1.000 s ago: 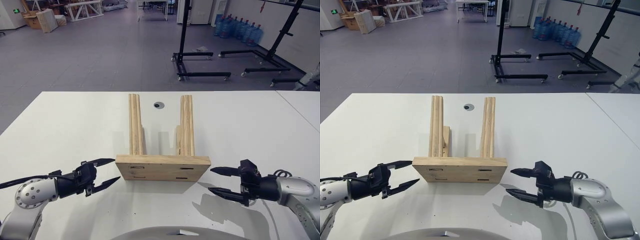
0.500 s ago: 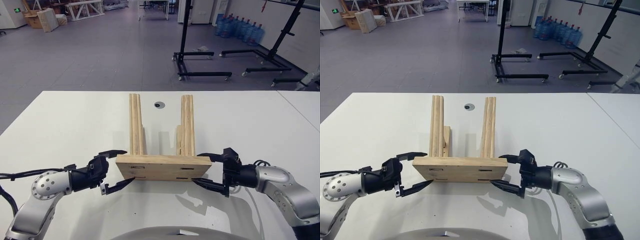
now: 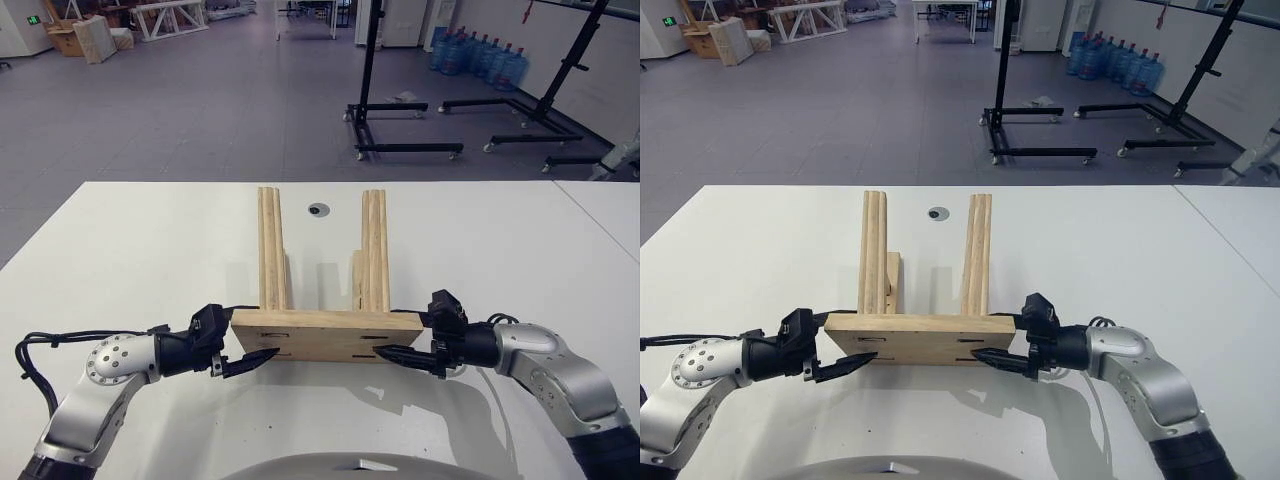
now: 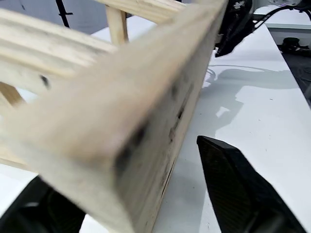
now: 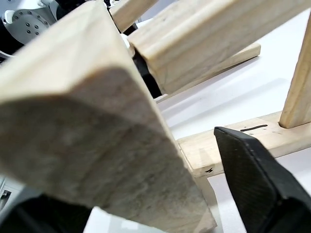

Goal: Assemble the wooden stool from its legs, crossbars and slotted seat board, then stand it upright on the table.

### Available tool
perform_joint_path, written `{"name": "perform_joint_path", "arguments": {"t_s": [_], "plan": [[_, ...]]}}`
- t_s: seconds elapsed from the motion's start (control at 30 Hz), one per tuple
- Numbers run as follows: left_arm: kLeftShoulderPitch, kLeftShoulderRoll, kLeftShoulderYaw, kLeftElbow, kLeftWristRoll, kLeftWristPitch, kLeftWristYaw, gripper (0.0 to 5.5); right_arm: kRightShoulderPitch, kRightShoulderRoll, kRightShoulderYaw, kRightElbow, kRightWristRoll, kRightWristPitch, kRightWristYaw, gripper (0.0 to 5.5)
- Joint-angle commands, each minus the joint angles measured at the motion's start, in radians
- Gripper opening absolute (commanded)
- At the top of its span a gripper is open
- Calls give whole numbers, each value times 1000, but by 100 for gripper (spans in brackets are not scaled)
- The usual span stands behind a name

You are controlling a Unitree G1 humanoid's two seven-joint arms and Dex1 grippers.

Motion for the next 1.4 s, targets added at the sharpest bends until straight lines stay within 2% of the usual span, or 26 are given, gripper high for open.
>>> {"name": "perform_joint_path", "arguments": {"t_s": [0.03,0.2,0.37,0.5,0.7,0.9,1.1,1.23,1.4], "plan": [[30,47,-25,-28,-34,68,-43,274,-41,-8,-13,0,46,66,3,276],[-8,104,-13,-62,-186,311,-56,212,-83,-31,-52,-29,183,248,26,254],[-200,129,79,-126,-525,687,44,194,-249,-51,-160,-10,477,568,-16,249],[-439,76,147,-61,-775,906,249,186,-467,8,-214,143,664,832,-199,241],[-723,-63,191,252,-1119,1086,723,185,-766,228,-311,507,783,1072,-650,237],[-824,-189,130,478,-1292,1079,1141,185,-927,407,-415,763,938,1011,-1135,213],[-939,-297,116,640,-1337,998,1345,184,-972,535,-447,806,1126,767,-1594,197],[-993,-358,135,768,-1274,947,1390,181,-998,577,-456,825,1128,620,-1714,190],[-1063,-416,133,948,-1138,899,1320,174,-1019,641,-415,817,1097,547,-1744,170]]}}
